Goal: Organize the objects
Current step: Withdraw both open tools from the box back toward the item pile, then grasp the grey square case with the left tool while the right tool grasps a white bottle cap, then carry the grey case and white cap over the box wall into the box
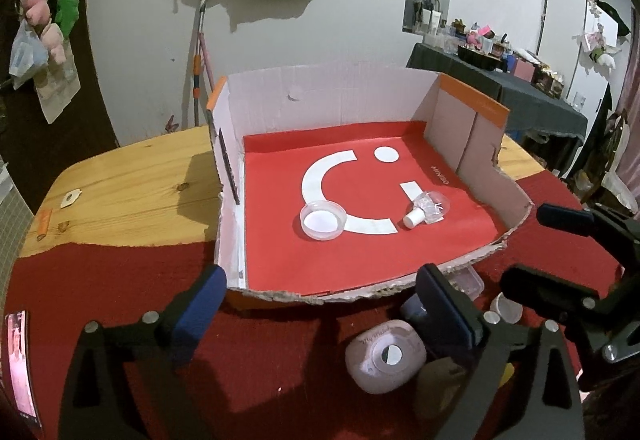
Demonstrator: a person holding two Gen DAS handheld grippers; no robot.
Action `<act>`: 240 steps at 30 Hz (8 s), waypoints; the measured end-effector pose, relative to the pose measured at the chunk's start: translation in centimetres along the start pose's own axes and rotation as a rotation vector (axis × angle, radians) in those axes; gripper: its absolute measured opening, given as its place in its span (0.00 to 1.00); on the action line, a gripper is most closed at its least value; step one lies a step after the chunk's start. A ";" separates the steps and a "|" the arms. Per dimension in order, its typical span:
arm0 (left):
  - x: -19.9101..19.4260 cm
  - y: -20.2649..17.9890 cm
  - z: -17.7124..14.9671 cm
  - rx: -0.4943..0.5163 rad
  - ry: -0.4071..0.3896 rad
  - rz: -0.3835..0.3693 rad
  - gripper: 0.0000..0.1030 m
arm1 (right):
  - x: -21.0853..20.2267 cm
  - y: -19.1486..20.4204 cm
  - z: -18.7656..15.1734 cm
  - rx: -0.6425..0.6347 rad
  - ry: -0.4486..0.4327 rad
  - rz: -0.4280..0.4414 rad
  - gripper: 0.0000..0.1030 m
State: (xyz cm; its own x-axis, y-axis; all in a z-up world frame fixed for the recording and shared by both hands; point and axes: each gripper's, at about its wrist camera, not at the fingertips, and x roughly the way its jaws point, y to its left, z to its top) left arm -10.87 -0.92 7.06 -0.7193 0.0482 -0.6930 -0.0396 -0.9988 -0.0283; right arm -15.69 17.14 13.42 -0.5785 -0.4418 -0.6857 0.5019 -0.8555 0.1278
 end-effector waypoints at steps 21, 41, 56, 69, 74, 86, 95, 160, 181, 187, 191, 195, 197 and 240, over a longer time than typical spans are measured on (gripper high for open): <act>-2.2 -0.2 -1.5 -0.004 -0.016 -0.004 1.00 | -2.3 1.8 -1.5 -0.031 -0.019 0.001 0.99; -3.4 -1.4 -3.6 0.002 0.001 -0.022 1.00 | -2.7 2.0 -3.8 -0.012 0.001 0.015 0.99; -3.1 -1.6 -5.7 -0.006 0.040 -0.042 1.00 | -2.1 1.6 -6.2 0.004 0.057 0.002 0.99; -2.4 -2.7 -7.4 0.005 0.079 -0.082 1.00 | -2.0 -0.5 -7.8 0.049 0.081 -0.044 0.99; -1.7 -3.6 -7.6 0.012 0.099 -0.101 1.00 | -2.0 -2.2 -7.6 0.076 0.080 -0.089 0.99; 0.1 -4.8 -7.8 -0.011 0.121 -0.072 0.99 | 0.9 -2.5 -7.2 -0.026 0.116 -0.179 0.80; 0.1 -5.7 -8.4 0.011 0.109 -0.078 0.82 | 2.2 -2.6 -6.6 -0.024 0.117 -0.147 0.57; -1.9 -2.4 -6.8 -0.073 0.070 -0.247 0.19 | -1.0 1.5 -5.2 -0.023 0.026 -0.012 0.30; -1.6 -0.9 -3.0 -0.064 0.014 -0.221 0.19 | -1.6 1.4 -3.0 -0.023 -0.009 0.018 0.30; -1.0 -0.4 -1.7 -0.062 0.003 -0.213 0.19 | -1.6 1.2 -1.8 -0.023 -0.018 0.026 0.30; -0.5 -0.4 -1.0 -0.054 0.003 -0.210 0.19 | -1.4 1.1 -1.1 -0.023 -0.020 0.035 0.30; 0.1 -0.4 -0.4 -0.049 0.009 -0.212 0.19 | -1.0 1.0 -0.3 -0.026 -0.018 0.037 0.30; 0.5 -0.4 0.0 -0.046 0.015 -0.212 0.19 | -0.8 0.8 0.1 -0.022 -0.013 0.045 0.30; 10.4 1.7 4.5 -0.055 0.240 -0.272 0.19 | 9.9 -1.0 2.9 -0.025 0.254 0.148 0.30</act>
State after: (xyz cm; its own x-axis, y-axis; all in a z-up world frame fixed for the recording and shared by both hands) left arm -21.56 -2.06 3.01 -0.5039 0.3151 -0.8042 -0.1646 -0.9490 -0.2688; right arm -23.78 12.84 8.54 -0.3195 -0.4770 -0.8188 0.5867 -0.7781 0.2244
